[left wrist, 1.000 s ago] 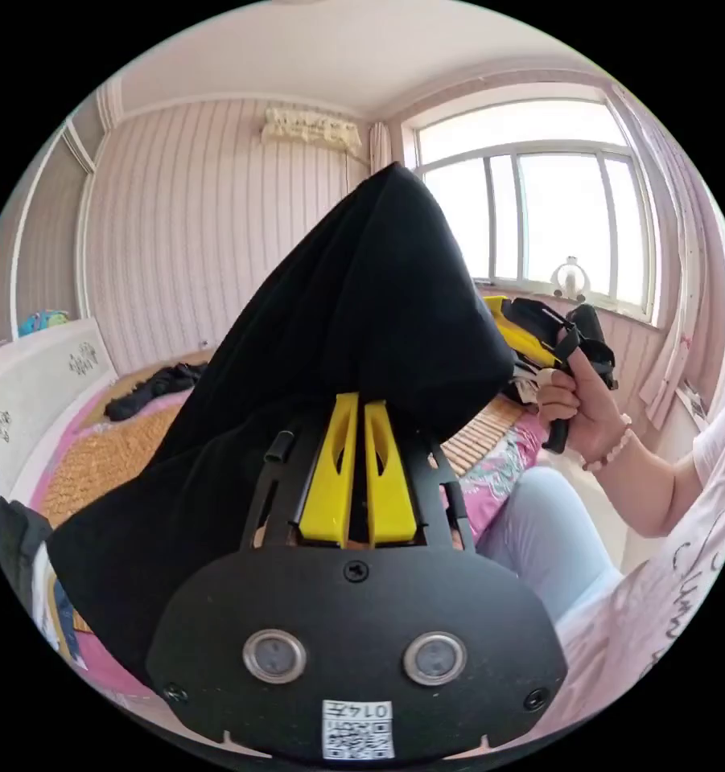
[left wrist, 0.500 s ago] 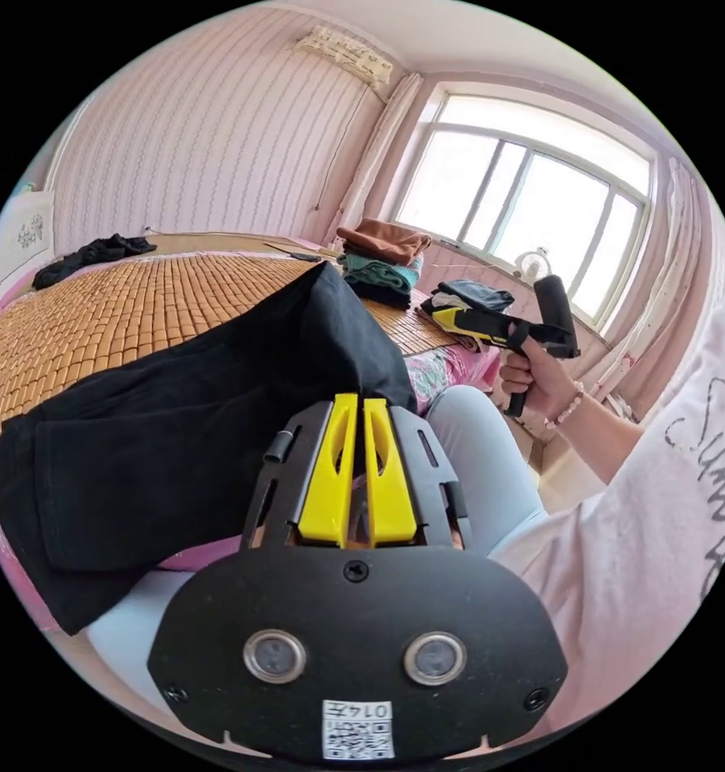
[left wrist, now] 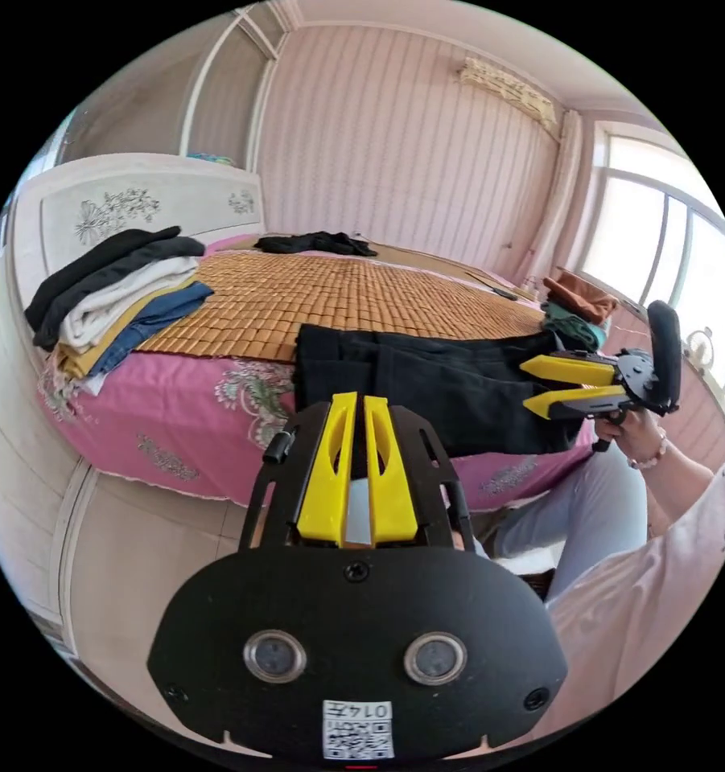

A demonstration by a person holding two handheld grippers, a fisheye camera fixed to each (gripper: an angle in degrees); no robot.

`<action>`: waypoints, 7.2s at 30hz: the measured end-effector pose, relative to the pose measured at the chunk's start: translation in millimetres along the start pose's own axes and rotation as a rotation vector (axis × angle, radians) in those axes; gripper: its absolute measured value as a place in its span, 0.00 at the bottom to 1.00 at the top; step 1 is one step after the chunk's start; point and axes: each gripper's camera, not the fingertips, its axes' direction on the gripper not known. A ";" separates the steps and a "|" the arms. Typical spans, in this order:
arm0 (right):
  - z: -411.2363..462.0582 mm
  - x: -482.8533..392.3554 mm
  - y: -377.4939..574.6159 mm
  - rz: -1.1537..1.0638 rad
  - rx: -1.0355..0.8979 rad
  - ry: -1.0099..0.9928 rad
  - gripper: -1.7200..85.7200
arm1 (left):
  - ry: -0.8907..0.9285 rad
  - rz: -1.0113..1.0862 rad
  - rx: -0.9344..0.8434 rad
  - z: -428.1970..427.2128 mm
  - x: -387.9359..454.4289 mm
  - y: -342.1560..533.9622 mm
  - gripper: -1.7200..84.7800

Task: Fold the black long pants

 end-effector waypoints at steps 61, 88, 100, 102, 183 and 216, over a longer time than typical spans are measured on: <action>-3.8 131.9 -150.5 0.243 0.137 -0.107 0.12 | 0.056 0.033 -0.293 24.8 -41.7 -125.0 0.15; -53.5 108.7 -181.2 0.093 0.289 -0.054 0.04 | 0.481 0.420 0.221 -208.3 32.4 -25.9 0.01; -223.2 123.2 -296.6 -0.053 0.404 0.149 0.04 | 0.414 0.403 0.586 -273.8 0.5 -95.7 0.01; -149.1 125.9 -293.6 -0.015 0.272 0.151 0.04 | 0.331 0.220 0.416 -239.4 -29.3 -70.6 0.01; -236.2 310.0 230.6 0.991 -0.019 0.330 0.12 | 0.346 0.653 -0.185 75.9 305.1 -47.6 0.01; -262.1 224.6 230.2 0.847 0.176 -0.232 0.20 | 0.081 -0.065 0.348 -82.3 -4.7 -129.8 0.01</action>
